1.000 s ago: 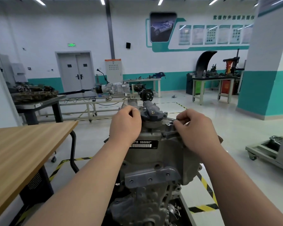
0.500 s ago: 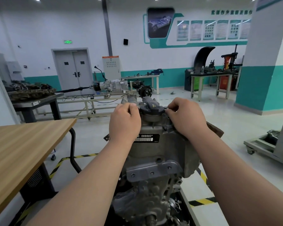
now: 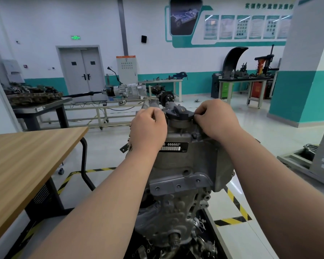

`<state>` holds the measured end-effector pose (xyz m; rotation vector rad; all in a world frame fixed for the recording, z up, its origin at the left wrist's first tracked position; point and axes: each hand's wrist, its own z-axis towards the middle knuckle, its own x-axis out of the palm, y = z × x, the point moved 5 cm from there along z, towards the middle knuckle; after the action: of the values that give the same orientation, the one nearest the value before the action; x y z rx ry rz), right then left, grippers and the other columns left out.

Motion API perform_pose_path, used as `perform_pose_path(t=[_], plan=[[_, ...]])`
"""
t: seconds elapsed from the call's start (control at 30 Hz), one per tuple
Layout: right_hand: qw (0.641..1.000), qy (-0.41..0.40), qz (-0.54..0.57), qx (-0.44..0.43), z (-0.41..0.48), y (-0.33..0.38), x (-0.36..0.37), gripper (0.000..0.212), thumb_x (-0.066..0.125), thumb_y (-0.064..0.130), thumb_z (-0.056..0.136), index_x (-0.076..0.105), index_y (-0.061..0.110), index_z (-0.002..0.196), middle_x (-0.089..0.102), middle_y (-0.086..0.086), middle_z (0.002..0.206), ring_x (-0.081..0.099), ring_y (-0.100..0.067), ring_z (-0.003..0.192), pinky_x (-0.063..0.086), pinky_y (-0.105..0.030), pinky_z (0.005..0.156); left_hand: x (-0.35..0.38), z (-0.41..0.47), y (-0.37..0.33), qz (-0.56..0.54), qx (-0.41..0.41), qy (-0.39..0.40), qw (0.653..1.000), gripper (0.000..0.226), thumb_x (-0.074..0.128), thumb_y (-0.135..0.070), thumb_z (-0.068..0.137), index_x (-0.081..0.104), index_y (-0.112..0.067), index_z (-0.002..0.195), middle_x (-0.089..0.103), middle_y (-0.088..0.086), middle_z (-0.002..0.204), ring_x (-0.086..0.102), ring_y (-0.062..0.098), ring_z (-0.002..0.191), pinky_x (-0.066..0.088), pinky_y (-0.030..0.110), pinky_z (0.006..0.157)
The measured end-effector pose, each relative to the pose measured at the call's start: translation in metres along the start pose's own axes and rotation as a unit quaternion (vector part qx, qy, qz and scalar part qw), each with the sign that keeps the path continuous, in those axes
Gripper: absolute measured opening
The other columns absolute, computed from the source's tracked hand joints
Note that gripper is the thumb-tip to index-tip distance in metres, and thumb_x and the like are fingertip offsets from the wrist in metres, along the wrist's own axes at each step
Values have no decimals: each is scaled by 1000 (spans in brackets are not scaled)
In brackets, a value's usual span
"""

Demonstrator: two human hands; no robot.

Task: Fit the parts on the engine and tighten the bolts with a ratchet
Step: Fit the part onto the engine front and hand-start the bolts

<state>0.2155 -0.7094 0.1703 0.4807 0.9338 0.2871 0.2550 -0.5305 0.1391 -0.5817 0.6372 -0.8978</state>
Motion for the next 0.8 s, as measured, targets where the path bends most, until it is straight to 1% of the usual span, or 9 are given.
perform_pose_path(t=[0.2,0.27,0.33,0.4,0.47,0.53,0.63,0.7,0.8], plan=[[1000,-25,-1,9,-10,2,-3,20,62,22,86,59,29,68,69,0,89,61,-23,88,52,-34,73,-2,1,0,-32,-7,15,999,35,39,-28,96,68,-10,87,67,1,89,57,19,89,48,32,74],[998,-53,33,10,-18,2,-11,10,64,24,85,61,28,76,68,3,87,60,-19,81,48,-28,68,-4,-1,3,-73,-23,47,996,37,37,-32,97,68,-12,89,67,-1,93,56,15,89,48,28,77],[993,-94,74,-18,-34,10,-23,18,64,23,86,57,31,71,67,10,80,58,-5,68,42,-18,57,-8,-8,12,-81,-20,78,993,36,35,-33,99,69,-24,105,60,-13,106,49,3,100,38,18,81],[987,-99,101,-73,-54,29,-28,24,66,24,86,54,36,69,61,20,72,57,8,66,37,-4,48,-18,-14,28,-70,-22,72,995,35,35,-32,101,63,-25,121,54,-16,113,46,1,108,33,18,89],[985,-75,89,-124,-70,52,-20,17,67,24,87,59,35,77,57,23,68,57,10,66,38,-1,50,-29,-20,47,-74,-75,63,992,33,39,-30,101,60,-25,126,56,-13,115,50,5,108,38,22,90],[985,-55,30,-160,-73,70,-6,5,63,25,90,66,28,88,60,16,76,58,-1,71,48,-14,63,-32,-23,60,-83,-129,82,985,29,45,-28,99,62,-25,123,61,-8,115,55,10,107,44,28,92],[971,-71,-97,-205,-61,93,3,15,55,27,94,66,20,101,66,3,93,59,-19,87,46,-32,76,-32,-24,54,-121,-130,106,978,36,50,-37,95,61,-23,127,61,-7,120,54,12,115,42,30,98],[948,-84,-201,-234,-47,101,5,17,52,26,94,65,19,104,66,-1,98,55,-24,97,38,-36,85,-25,-24,43,-110,-87,153,978,60,50,-54,87,50,-24,138,52,-3,137,43,16,130,35,37,108],[916,-49,-310,-248,-29,106,8,14,52,19,92,65,20,98,66,-2,97,49,-26,102,31,-39,90,-6,-30,31,47,-8,233,971,95,52,-71,76,20,-25,152,29,2,155,20,26,142,20,46,116]])
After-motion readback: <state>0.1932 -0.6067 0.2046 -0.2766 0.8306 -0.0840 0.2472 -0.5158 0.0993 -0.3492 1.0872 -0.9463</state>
